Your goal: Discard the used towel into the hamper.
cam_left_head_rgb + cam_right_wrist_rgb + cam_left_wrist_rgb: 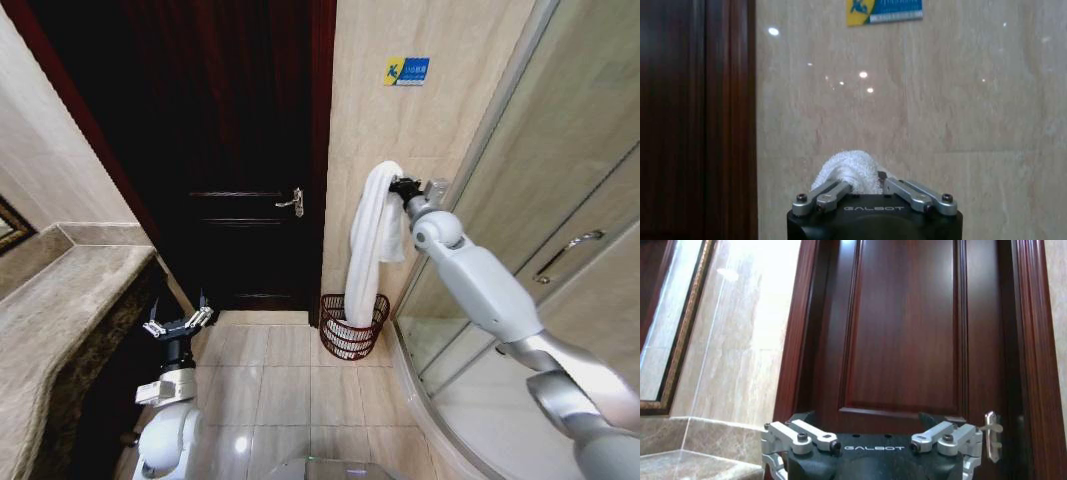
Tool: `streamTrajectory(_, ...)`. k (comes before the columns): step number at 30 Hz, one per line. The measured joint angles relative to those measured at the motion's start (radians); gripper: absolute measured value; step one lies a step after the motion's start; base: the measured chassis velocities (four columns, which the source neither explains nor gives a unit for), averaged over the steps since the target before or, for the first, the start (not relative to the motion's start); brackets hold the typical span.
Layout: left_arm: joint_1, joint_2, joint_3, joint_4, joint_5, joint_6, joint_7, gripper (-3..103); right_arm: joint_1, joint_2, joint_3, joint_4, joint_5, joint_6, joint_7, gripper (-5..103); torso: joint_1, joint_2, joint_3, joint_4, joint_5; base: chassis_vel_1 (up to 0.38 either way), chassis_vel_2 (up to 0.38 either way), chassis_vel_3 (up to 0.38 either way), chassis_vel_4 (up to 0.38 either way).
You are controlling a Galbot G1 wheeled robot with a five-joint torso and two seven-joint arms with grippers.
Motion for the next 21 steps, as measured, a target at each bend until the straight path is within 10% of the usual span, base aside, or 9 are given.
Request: streamTrajectory(21, -0.013, -0.001, 0.039, 0.010, 0.038, 0.042, -0.007, 100, -0.117, 0.068, 0.093, -0.138, -0.150, 0.043, -0.046, 5, -0.010, -0.020, -0.010, -0.0002, 0.0002, 0.000, 0.000, 0.000, 0.000)
